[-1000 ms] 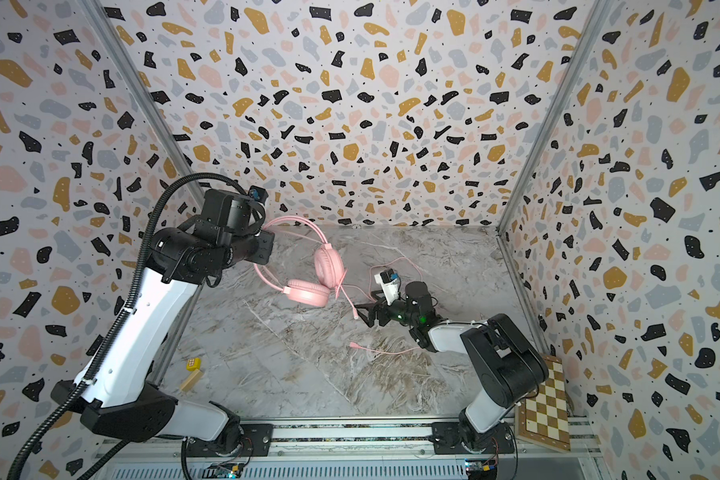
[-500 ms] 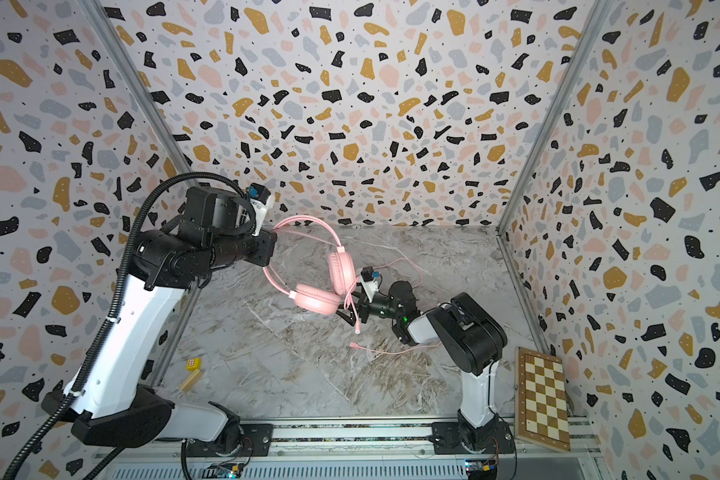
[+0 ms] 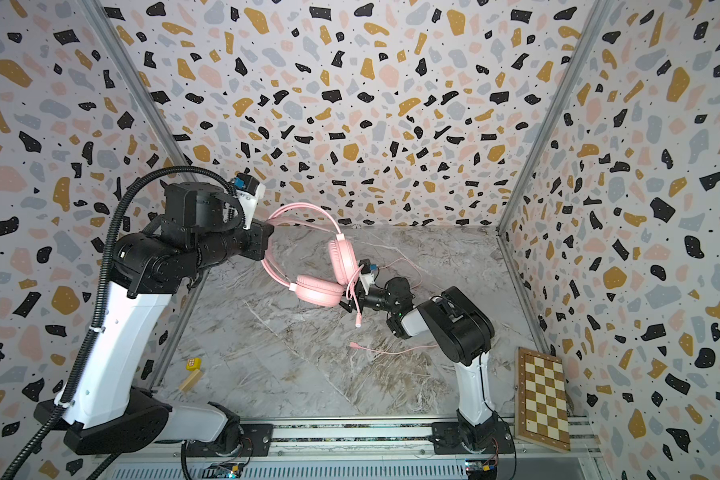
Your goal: Wrap the headphones
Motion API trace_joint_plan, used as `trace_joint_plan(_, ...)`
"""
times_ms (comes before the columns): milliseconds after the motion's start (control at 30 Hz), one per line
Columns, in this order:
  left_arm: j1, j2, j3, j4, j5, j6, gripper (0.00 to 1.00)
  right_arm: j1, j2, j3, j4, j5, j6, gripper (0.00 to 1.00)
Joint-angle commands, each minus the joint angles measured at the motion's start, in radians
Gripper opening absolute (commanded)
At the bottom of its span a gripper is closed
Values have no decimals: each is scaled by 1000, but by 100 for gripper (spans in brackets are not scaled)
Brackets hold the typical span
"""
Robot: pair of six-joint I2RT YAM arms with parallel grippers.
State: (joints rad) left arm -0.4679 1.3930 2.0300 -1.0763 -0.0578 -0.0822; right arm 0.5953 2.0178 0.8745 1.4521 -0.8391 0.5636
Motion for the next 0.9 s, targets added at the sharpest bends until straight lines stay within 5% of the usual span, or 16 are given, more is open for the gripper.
trace_joint_plan(0, -2, -39, 30, 96, -37, -22, 0, -22, -9, 20, 53, -48, 35, 27)
trace_joint_plan(200, -1, -78, -45, 128, -215, -7, 0, -98, -56, -91, 141, -54, 105, 11)
trace_joint_plan(467, 0, -106, -197, 193, -499, -11, 0, -235, -285, -207, -77, -62, 47, 5)
trace_joint_plan(867, -1, -178, -496, 372, -668, -168, 0, -149, -830, -131, -910, 137, -319, 5)
